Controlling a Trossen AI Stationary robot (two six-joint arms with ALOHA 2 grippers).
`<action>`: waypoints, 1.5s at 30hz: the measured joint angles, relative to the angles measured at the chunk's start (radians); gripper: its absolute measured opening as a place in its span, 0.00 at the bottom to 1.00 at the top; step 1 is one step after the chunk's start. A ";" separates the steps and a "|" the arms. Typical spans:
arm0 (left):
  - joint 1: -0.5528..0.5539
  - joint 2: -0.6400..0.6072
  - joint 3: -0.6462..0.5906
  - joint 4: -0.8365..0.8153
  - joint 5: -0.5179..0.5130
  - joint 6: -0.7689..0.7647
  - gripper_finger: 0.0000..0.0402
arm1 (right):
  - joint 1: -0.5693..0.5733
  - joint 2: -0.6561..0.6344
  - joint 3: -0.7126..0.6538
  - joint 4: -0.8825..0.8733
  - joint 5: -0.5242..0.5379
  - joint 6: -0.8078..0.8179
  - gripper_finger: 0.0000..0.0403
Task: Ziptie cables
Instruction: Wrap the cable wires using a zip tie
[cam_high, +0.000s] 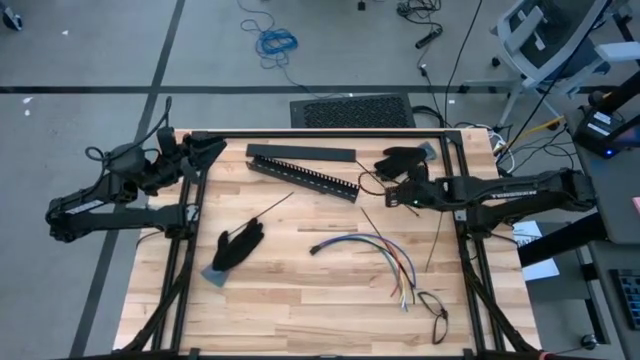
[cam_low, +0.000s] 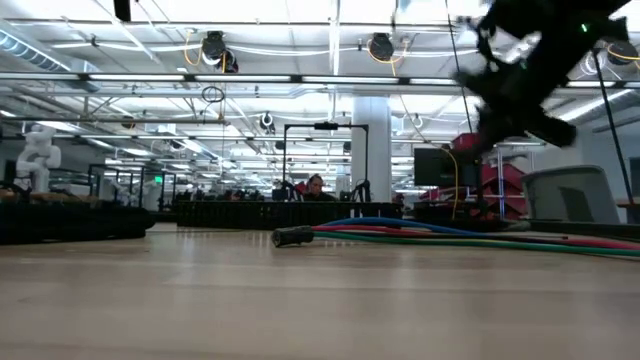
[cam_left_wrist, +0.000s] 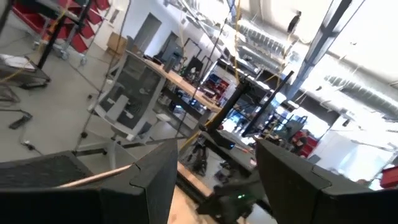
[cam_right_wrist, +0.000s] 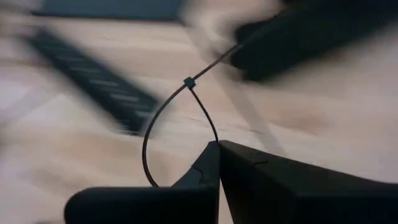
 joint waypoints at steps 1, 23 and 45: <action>0.000 0.000 0.000 -0.022 0.000 -0.003 0.53 | 0.010 -0.001 0.018 0.055 -0.017 -0.045 0.00; -0.158 0.024 -0.001 -0.303 0.033 -0.144 0.53 | 0.232 0.641 0.547 -0.064 -0.356 -0.563 0.00; -0.927 0.561 -0.037 -0.484 -0.435 -0.648 0.53 | 0.207 0.458 0.570 -0.250 -0.142 -0.495 0.00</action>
